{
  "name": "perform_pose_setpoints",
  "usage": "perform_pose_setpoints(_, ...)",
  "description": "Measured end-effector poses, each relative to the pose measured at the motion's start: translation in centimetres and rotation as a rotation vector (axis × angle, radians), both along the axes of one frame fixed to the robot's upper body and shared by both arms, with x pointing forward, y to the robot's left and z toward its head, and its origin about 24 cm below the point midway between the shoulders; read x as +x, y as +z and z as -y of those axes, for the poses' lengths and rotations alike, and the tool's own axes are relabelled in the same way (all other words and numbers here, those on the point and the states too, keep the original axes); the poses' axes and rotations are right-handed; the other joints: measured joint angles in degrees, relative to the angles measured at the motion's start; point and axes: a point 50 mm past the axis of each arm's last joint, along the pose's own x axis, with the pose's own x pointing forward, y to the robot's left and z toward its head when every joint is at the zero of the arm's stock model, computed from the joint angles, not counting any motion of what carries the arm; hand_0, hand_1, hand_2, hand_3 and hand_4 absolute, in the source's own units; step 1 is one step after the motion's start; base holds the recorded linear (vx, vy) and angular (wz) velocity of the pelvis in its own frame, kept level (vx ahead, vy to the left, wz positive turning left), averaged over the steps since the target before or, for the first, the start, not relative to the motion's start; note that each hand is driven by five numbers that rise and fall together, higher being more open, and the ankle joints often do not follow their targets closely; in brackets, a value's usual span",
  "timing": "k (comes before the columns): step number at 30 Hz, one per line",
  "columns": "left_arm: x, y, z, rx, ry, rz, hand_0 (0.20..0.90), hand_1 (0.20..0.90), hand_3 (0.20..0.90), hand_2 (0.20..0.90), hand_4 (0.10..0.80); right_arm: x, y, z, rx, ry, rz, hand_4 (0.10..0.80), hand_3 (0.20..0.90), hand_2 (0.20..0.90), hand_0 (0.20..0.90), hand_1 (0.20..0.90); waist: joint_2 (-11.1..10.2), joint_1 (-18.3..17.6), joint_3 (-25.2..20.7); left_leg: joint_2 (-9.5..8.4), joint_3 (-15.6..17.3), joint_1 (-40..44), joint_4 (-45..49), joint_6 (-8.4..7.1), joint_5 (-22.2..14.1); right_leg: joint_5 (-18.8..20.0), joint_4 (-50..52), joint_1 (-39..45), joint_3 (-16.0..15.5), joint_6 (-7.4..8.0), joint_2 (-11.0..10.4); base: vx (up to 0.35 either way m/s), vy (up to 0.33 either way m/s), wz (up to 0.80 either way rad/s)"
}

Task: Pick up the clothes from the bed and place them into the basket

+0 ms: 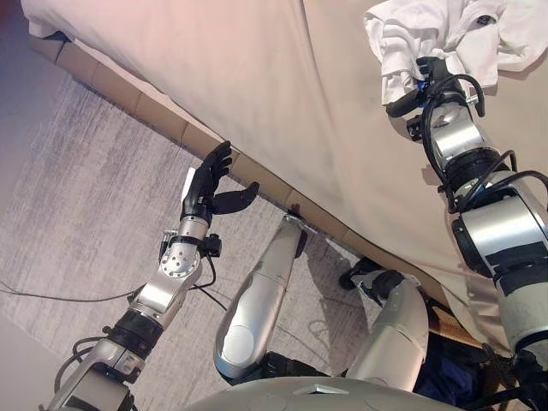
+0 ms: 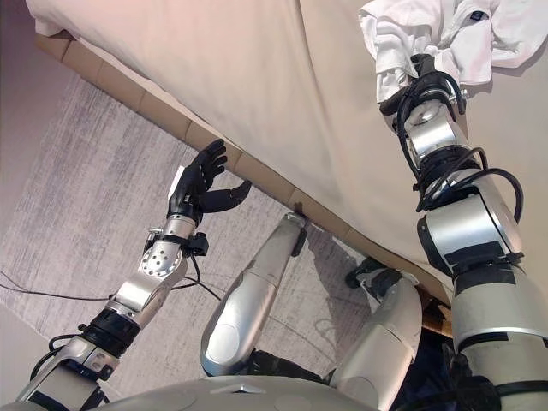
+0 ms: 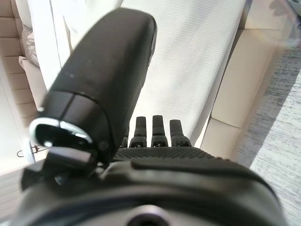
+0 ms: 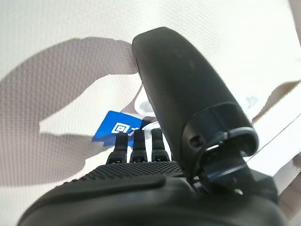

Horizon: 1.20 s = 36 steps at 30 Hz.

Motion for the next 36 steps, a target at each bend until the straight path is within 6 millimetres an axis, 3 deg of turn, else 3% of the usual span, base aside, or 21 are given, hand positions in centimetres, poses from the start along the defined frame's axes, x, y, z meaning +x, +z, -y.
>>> perform_pose_setpoints(1,0.2,0.7,0.3,-0.001,-0.016,0.025,0.9,0.9,0.9,0.9,0.8,-0.2,0.6,0.8,-0.018,-0.04,0.001,0.1,0.2,0.3,0.3,0.3,0.0,-0.2,0.0,-0.33,0.6,-0.6,-0.1,-0.01,0.0,-1.6,6.5,-0.5,-0.6,-2.2,0.7,-0.01,0.015,0.4)
perform_pose_setpoints(2,0.3,1.0,0.5,-0.006,-0.022,0.04,0.9,0.9,0.9,0.9,0.8,-0.4,1.1,1.4,-0.03,-0.07,0.015,0.1,0.2,0.3,0.3,0.3,-0.2,0.0,0.0,-0.7,2.0,-1.0,-0.5,-0.14,0.0,-7.1,3.9,1.2,-0.8,-4.57,2.1,-0.016,0.017,0.35)
perform_pose_setpoints(4,-0.3,0.9,0.4,-0.023,-0.006,0.048,0.9,0.9,0.9,0.9,0.8,-0.4,2.1,1.4,-0.037,-0.079,0.053,0.1,0.2,0.3,0.3,0.3,1.3,0.5,0.1,-0.67,2.7,-1.3,4.8,0.75,-1.0,-8.4,4.1,1.2,-0.5,-4.08,2.1,-0.025,0.012,-0.18)
perform_pose_setpoints(8,-0.4,0.7,0.5,-0.024,-0.005,0.041,0.9,0.9,0.9,0.9,0.8,-0.7,2.2,2.1,-0.038,-0.12,0.066,0.1,0.2,0.3,0.3,0.3,1.5,-0.2,0.1,-1.12,3.0,-1.1,4.1,0.62,-1.0,-8.4,3.9,1.3,-0.3,-4.06,2.0,-0.031,0.014,-0.01)
perform_pose_setpoints(15,-0.1,1.1,0.6,-0.022,-0.007,0.057,0.9,0.9,0.9,0.9,0.8,-0.6,1.3,1.8,-0.03,-0.107,0.05,0.1,0.2,0.3,0.3,0.3,1.5,-0.2,0.1,-1.24,4.2,2.1,4.0,2.26,-1.9,-7.8,2.4,4.5,0.9,-3.68,1.9,-0.012,-0.016,-0.04)
perform_pose_setpoints(19,0.1,1.4,0.6,-0.023,-0.007,0.067,0.9,0.9,0.9,0.9,0.8,-0.6,1.0,1.5,-0.007,-0.086,0.059,0.1,0.2,0.3,0.3,0.3,1.4,-1.0,0.2,-0.7,4.9,5.2,2.8,2.53,-2.1,-6.7,0.0,7.7,0.8,-1.73,2.3,-0.019,-0.016,-0.11)
perform_pose_setpoints(23,0.3,1.7,0.7,-0.026,-0.009,0.077,0.9,0.9,0.9,0.9,0.8,-0.5,0.2,1.1,0.067,-0.051,0.087,0.1,0.2,0.3,0.3,0.3,1.3,-2.2,0.3,0.21,5.8,10.4,0.6,2.74,-2.2,-5.7,-3.4,12.5,1.1,-0.93,3.1,-0.016,0.003,-0.2)
perform_pose_setpoints(33,2.1,2.4,0.7,0.018,0.019,0.048,0.9,0.9,0.9,0.9,0.8,-0.8,-0.5,-0.3,0.426,0.098,0.215,0.1,0.2,0.3,0.3,0.3,-0.5,-6.4,0.6,3.38,8.7,27.1,-7.7,2.68,-2.6,-2.0,-14.9,27.5,2.4,0.19,7.1,0.029,-0.011,-0.27)
perform_pose_setpoints(36,2.4,2.5,0.7,0.028,0.022,0.041,0.9,0.9,0.9,0.9,0.8,-1.1,0.8,0.2,0.502,0.13,0.278,0.1,0.2,0.3,0.3,0.3,-1.1,-7.4,0.5,4.6,9.9,30.1,-10.3,2.51,-2.5,-0.3,-18.5,30.1,2.7,-0.06,8.6,0.074,-0.009,-0.32)
